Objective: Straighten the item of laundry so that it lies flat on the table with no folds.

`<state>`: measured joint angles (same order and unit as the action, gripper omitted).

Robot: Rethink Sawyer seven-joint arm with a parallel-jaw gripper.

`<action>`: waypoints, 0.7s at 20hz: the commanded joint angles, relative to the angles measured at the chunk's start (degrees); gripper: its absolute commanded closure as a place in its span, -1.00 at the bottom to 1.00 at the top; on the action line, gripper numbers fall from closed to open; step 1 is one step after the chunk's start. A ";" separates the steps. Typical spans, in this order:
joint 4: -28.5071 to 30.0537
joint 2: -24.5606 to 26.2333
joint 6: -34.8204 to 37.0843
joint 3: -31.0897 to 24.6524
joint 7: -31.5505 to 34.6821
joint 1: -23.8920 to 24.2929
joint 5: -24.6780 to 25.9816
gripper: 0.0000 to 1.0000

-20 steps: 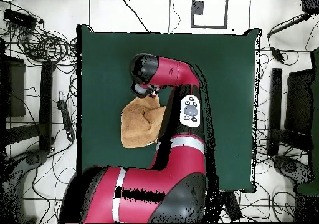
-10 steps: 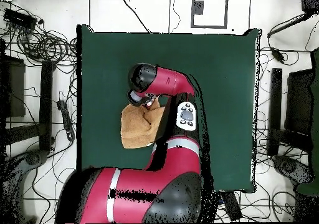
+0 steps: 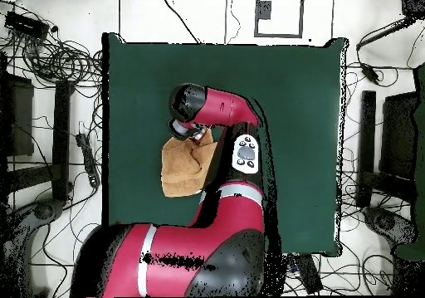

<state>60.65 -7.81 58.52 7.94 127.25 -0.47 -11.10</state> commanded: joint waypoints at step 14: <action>-0.35 1.24 -7.93 -1.41 14.69 -2.21 -2.37 -1.00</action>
<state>58.09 -7.74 56.37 8.67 127.27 -1.16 -10.99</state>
